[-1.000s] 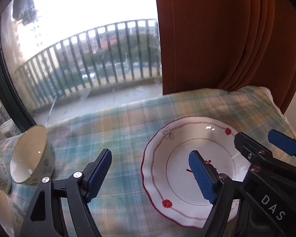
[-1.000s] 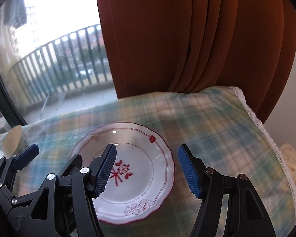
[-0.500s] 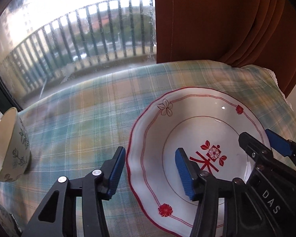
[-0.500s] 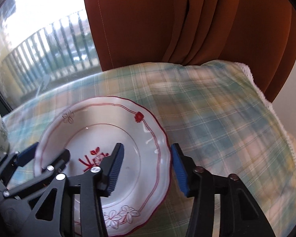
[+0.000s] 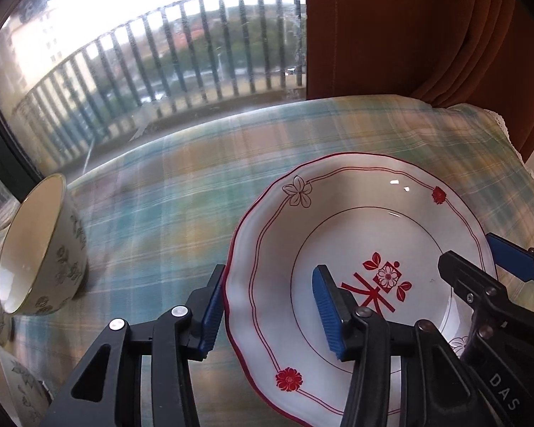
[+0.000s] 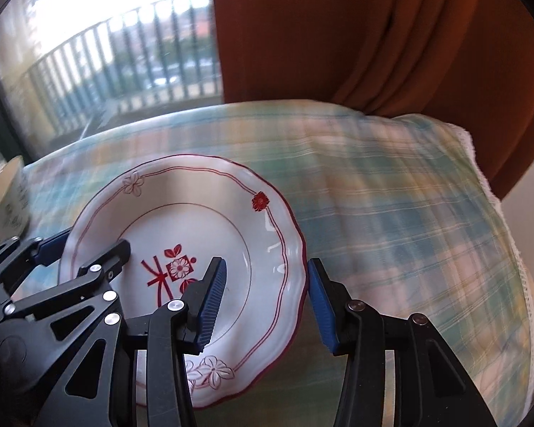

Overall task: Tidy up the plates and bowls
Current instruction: 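Lift the red-rim plate with both tools and carry it over the plate stack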

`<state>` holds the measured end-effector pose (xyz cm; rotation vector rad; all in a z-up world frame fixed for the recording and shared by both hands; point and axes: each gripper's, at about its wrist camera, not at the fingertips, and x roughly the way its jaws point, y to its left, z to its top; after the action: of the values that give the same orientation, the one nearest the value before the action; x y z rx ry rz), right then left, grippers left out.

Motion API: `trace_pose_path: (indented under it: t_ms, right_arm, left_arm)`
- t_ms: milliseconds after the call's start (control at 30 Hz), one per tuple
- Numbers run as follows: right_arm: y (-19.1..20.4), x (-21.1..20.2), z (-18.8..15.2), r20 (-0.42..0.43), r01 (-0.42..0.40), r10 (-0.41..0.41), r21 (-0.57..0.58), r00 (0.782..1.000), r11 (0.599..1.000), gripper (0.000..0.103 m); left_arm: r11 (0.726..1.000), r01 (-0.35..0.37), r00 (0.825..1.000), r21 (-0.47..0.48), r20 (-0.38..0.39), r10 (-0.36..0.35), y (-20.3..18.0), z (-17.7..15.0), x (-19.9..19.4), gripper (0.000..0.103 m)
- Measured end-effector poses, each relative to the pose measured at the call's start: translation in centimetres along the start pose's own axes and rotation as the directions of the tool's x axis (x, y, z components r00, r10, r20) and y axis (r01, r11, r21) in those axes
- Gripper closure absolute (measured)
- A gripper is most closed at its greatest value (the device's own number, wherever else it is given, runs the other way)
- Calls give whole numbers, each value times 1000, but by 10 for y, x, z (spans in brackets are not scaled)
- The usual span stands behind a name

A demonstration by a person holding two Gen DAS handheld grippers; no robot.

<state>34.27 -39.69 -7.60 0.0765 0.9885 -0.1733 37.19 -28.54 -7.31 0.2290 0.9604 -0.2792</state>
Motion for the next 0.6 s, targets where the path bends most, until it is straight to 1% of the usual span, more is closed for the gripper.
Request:
trace_pose_path:
  t_ms: [33,100,300,467,600]
  right_arm:
    - [6,-1,-1,-6,-2,2,-32,1000,999,53]
    - [14,-3,-4,-15,0,-1,-62,1000,998,53]
    - [27,-10,-16,-26,-26,23,-102,999,994,53]
    - [30,-8,-13,-26,-27,24,-111,999,994,53]
    - [29,3,-6,-57,-36,30,-102,998,994,53]
  left_arm:
    - [1000,-4,1000,3,-2,4,3,-2,-1,54]
    - [1000,-16,1000,7,-2,16,6,-8,-5,54]
    - [1000,-14,1000,23,-3,14,16,-27,-16,54]
    - [1000,-2,1000,28,1,2,19,-30,-18,54]
    - [1000,-3,1000,29,12,3,19,-28,-16,53]
